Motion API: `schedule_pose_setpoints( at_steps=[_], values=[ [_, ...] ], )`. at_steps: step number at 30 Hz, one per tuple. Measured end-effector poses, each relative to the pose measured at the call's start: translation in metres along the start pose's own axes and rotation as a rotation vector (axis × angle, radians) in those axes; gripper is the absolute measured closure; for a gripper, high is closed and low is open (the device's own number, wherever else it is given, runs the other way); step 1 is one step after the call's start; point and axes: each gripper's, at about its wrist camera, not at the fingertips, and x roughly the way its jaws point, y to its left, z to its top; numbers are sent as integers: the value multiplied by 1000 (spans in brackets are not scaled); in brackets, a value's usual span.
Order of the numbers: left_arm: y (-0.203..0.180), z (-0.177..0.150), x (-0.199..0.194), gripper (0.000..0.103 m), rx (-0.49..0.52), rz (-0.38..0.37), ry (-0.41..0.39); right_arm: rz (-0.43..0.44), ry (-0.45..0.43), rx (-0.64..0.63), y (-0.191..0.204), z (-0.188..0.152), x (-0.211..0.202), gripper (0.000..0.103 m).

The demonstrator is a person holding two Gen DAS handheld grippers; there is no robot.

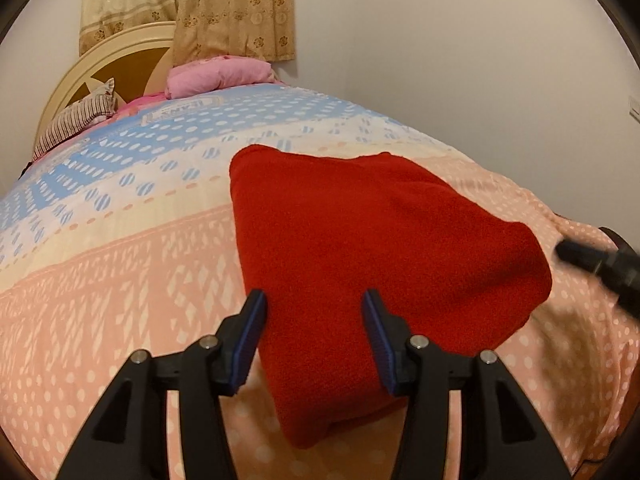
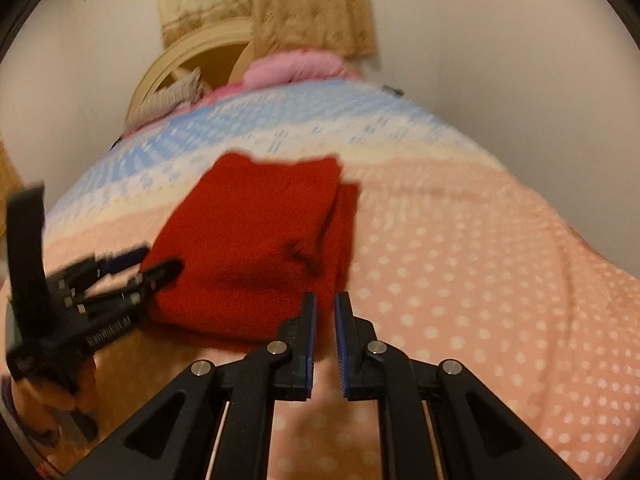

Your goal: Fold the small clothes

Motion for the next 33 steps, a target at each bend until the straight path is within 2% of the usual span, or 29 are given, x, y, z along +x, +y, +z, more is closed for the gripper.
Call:
schedule_pose_setpoints(
  at_steps=[3, 5, 9, 14, 18, 24, 27, 29, 33],
  values=[
    [-2, 1, 1, 50, 10, 7, 2, -13, -105, 35, 0, 15, -17, 94],
    [-3, 2, 3, 50, 5, 11, 4, 21, -123, 37, 5, 27, -17, 94],
    [-7, 2, 4, 50, 15, 29, 6, 61, -67, -20, 27, 33, 14, 94],
    [-7, -1, 8, 49, 25, 25, 13, 71, 78, -26, 34, 11, 63, 94],
    [-9, -2, 8, 49, 31, 30, 10, 89, 61, -26, 32, -1, 60, 94],
    [-5, -5, 7, 40, 1, 17, 24, 114, 47, -6, 27, -15, 57, 94],
    [5, -10, 2, 33, -36, -18, 34, 123, 34, 18, 24, -21, 53, 94],
    [20, -17, -3, 32, -98, -90, 47, 123, 25, 25, 25, -23, 50, 94],
    [47, -19, -10, 32, -199, -181, 57, 149, 13, 42, 22, -21, 31, 94]
  ],
)
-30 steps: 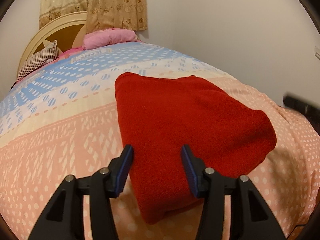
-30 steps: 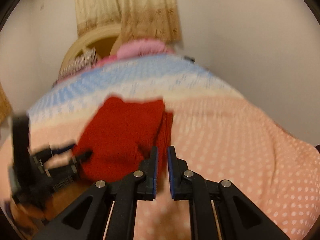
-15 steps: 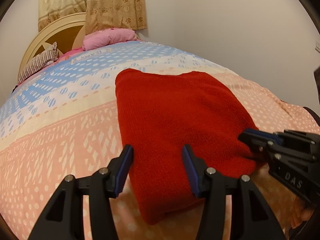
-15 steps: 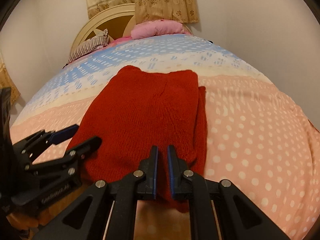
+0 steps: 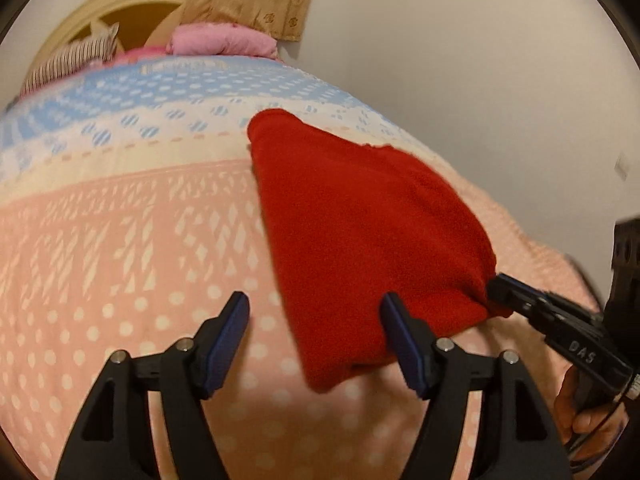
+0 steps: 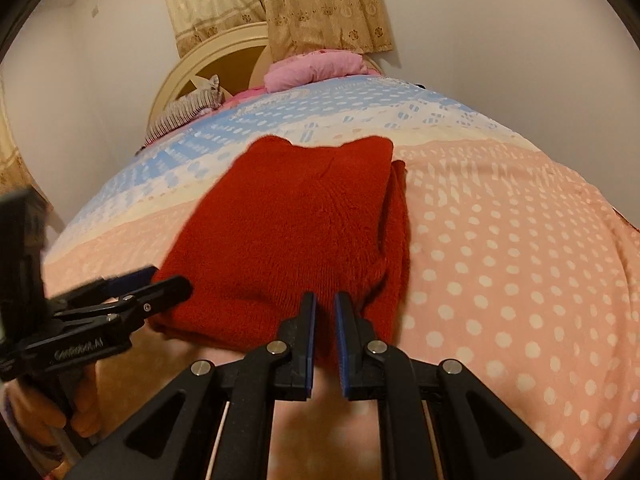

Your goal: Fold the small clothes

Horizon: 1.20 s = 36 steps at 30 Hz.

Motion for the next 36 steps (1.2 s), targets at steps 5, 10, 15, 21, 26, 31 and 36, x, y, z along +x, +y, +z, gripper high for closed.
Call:
schedule_pose_setpoints(
  at_steps=[5, 10, 15, 21, 26, 31, 36],
  values=[
    [17, 35, 2, 32, -91, -41, -28, 39, -51, 60, -17, 23, -29, 67],
    [15, 69, 18, 32, -87, -85, -51, 62, -71, 136, -43, 53, -27, 45],
    [32, 92, 56, 32, -211, -174, -7, 157, 4, 294, -81, 81, 20, 45],
    [36, 76, 101, 33, -221, -164, 69, 219, 117, 335, -94, 89, 94, 45],
    [44, 66, 101, 30, -230, -216, 39, 281, 100, 347, -100, 83, 120, 44],
    [42, 64, 98, 27, -213, -231, 28, 315, 100, 310, -95, 87, 127, 39],
    [41, 65, 97, 27, -203, -225, 27, 264, 129, 244, -82, 97, 144, 39]
  ],
)
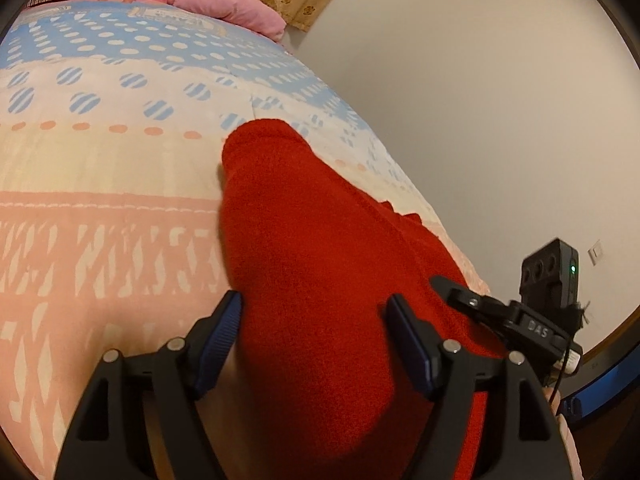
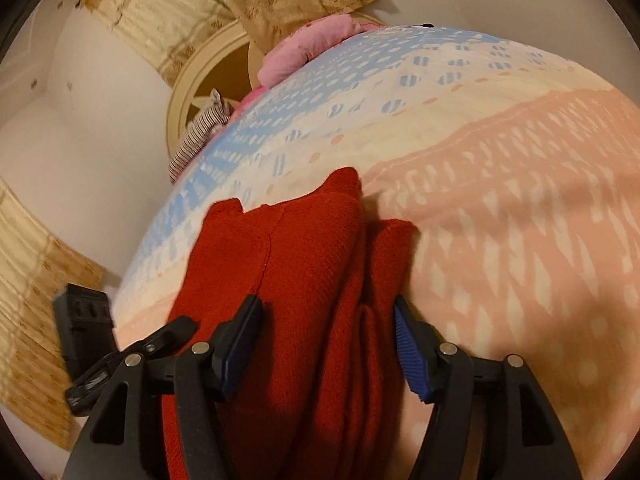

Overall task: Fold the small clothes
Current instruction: 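Close the left tool on the red sweater beside the right tool and lift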

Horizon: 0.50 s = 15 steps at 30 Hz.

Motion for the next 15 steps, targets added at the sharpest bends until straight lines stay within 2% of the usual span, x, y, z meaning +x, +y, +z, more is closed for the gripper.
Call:
schedule_pose_setpoints(
  at_steps=[3, 4, 6, 10, 15],
  values=[
    [0, 1, 1, 26, 4, 6, 3, -24, 9, -38, 5, 3, 9, 42],
    [-2, 2, 2, 26, 13, 20, 6, -37, 3, -51, 7, 2, 9, 52],
    [-8, 1, 4, 29, 42, 60, 9, -37, -5, -65, 7, 0, 9, 59],
    [-11, 1, 4, 40, 65, 108, 7, -80, -23, -103, 14, -2, 9, 65],
    [-21, 0, 3, 57, 115, 168, -9, -203, -47, -188, 34, -6, 6, 69]
  ],
)
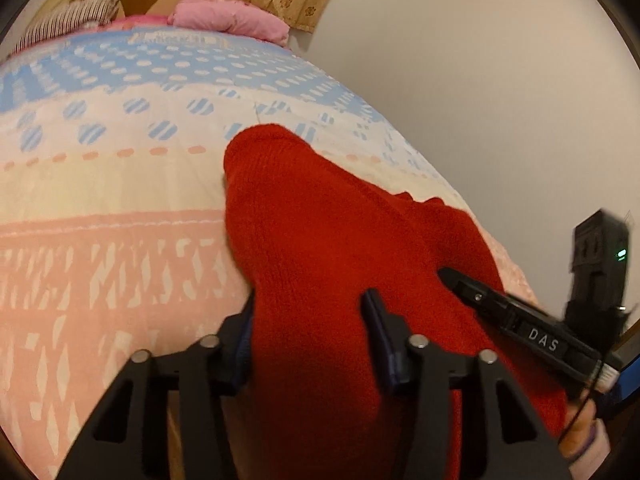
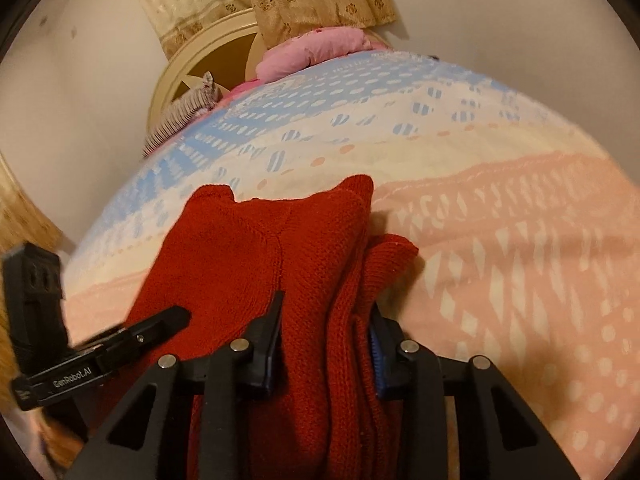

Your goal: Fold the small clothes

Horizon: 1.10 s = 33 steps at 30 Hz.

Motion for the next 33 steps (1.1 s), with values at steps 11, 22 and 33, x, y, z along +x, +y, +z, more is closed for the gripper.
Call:
schedule_pose_setpoints(
  at_steps=[11, 22, 33],
  values=[
    [-32, -15, -38, 70, 165, 121, -42, -248, -96, -193, 63, -22, -60, 73],
    [-59, -26, -106, 73, 236, 129, -126, -179, -244, -155, 105, -53, -156, 74],
    [-71, -42, -167, 75, 263, 98, -198, -164, -376, -167, 151, -92, -235, 74]
  ],
)
